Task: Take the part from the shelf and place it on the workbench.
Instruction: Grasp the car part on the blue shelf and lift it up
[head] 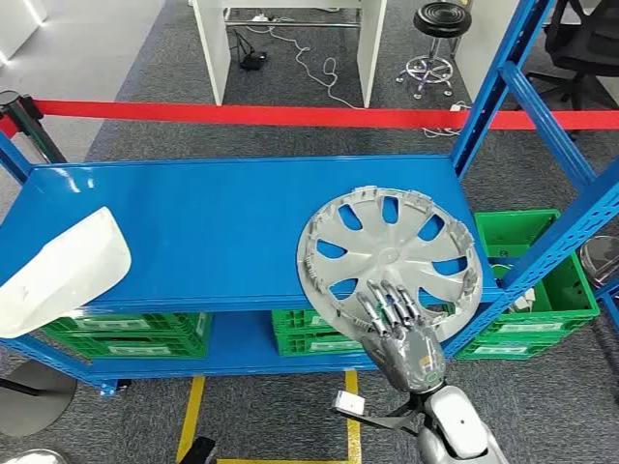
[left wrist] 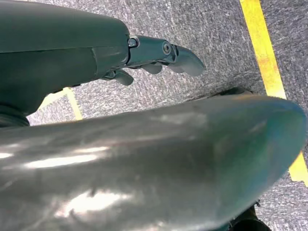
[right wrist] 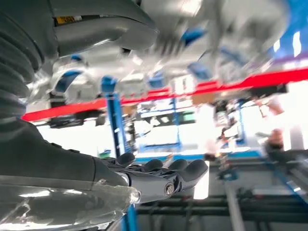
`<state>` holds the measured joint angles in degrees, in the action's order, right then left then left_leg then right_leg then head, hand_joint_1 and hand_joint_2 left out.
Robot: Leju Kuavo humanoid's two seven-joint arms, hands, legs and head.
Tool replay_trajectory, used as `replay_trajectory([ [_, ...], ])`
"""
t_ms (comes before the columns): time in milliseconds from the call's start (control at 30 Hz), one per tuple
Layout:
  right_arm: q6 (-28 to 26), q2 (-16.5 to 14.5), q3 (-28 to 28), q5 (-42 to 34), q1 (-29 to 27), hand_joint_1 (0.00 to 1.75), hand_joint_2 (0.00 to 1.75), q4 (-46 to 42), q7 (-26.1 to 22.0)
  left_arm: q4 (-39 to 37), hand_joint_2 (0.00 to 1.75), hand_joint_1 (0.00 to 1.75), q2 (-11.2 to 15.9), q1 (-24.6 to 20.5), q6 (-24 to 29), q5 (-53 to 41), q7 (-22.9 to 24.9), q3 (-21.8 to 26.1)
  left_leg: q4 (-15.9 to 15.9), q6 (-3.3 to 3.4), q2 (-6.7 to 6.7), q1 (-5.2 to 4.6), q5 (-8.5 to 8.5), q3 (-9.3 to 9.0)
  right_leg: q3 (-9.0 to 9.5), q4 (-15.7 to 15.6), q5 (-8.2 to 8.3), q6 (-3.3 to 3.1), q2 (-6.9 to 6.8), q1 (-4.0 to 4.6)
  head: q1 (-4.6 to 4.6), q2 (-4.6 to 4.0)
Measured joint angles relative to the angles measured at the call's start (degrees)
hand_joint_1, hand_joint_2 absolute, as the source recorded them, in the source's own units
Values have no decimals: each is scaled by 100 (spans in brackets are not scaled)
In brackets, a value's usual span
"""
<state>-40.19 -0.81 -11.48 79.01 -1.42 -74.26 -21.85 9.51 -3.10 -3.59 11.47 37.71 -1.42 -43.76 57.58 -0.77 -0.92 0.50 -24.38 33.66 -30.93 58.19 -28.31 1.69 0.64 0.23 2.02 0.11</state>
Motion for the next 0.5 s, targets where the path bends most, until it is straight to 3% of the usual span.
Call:
replay_trajectory([
  [500,2,-189,241,-15,-52,0,175,-88,194,0,0,0,-2,1,-10,53,0,-4,0,0,0,0,0,2,50,0,3,2,1,0,-1,0],
])
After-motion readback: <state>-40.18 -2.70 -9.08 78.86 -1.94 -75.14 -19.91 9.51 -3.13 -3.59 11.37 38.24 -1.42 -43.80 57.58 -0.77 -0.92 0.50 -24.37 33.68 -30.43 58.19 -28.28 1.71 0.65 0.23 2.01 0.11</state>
